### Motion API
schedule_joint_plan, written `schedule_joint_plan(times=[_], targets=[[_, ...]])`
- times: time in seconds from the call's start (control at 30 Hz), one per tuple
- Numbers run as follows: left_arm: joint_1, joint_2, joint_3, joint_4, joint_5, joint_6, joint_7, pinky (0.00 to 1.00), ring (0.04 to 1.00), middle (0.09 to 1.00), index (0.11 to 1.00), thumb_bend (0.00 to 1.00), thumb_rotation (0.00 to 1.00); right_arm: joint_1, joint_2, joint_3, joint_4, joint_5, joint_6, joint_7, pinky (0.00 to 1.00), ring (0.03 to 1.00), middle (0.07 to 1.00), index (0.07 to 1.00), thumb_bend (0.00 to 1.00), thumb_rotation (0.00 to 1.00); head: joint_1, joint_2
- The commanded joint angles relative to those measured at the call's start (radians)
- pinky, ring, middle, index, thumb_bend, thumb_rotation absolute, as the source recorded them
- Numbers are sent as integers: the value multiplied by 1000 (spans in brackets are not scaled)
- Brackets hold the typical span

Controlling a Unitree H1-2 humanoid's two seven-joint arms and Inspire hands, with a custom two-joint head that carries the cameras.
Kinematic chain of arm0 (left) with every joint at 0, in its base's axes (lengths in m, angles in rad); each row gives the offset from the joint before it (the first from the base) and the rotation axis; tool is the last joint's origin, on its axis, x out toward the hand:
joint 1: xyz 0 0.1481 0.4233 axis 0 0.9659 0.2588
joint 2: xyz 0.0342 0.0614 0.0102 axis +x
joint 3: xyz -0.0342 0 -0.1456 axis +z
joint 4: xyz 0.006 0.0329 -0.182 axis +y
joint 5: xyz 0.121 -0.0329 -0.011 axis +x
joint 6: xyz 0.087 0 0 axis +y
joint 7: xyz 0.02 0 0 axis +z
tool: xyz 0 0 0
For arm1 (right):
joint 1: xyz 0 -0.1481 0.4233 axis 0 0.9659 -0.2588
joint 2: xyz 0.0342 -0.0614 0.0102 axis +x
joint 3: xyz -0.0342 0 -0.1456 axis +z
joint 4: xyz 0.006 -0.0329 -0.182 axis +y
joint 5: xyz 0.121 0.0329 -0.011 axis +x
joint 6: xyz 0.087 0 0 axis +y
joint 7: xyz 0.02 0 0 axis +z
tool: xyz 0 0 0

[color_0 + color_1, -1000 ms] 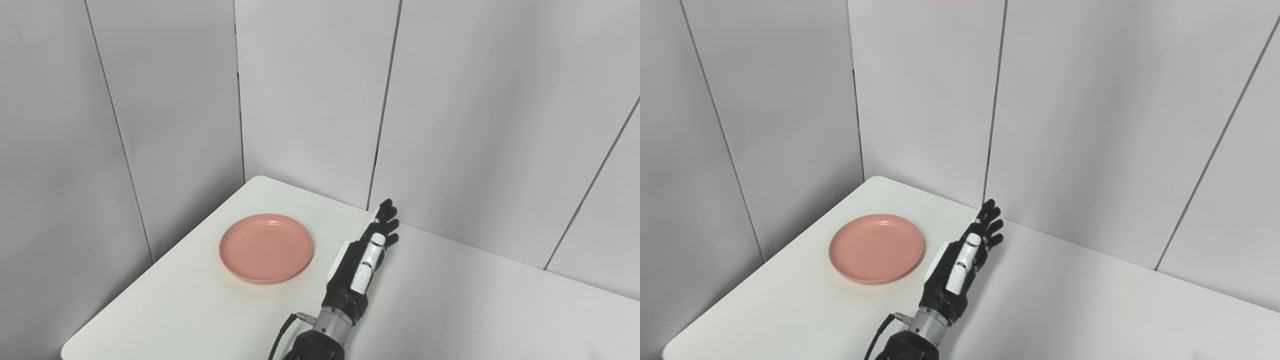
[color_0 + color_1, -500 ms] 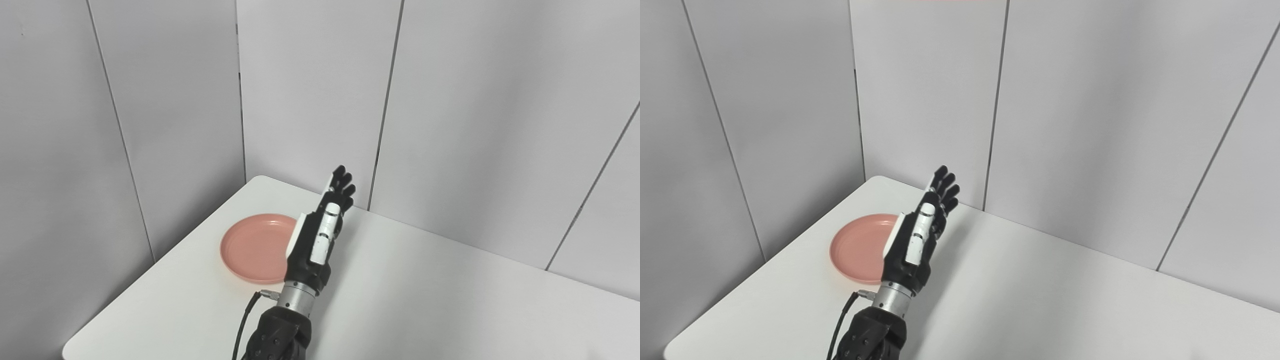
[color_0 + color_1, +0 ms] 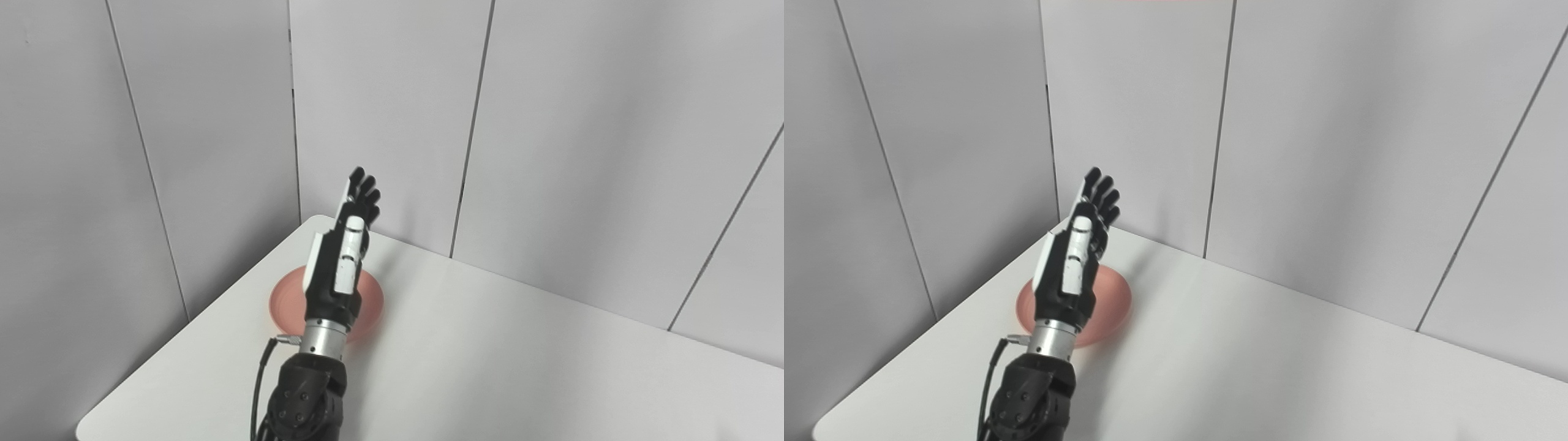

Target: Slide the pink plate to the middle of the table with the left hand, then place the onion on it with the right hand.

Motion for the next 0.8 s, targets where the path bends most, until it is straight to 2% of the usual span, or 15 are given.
schedule_joint_plan(times=[0.0, 0.17, 0.5, 0.77], targets=[[-46, 15, 12, -35, -3, 13, 23, 1000, 999, 998, 989, 446, 1000, 3, 9, -1, 31, 5, -38, 0, 898, 774, 822, 825, 349, 866, 4, 0], [-61, 47, 54, -37, -13, 33, 37, 993, 990, 992, 988, 435, 1000, 5, 4, 0, 26, -2, -25, -2, 902, 776, 821, 823, 342, 857, 7, 2], [-81, 114, 166, 65, -74, -16, 69, 955, 967, 974, 970, 449, 1000, 0, 1, -4, 33, 1, -27, 0, 913, 775, 824, 828, 328, 876, 15, 1], [-68, 160, 240, 139, -122, -42, 82, 992, 981, 983, 976, 460, 1000, -1, -3, -5, 39, -1, -29, 0, 910, 769, 810, 817, 352, 872, 20, 2]])
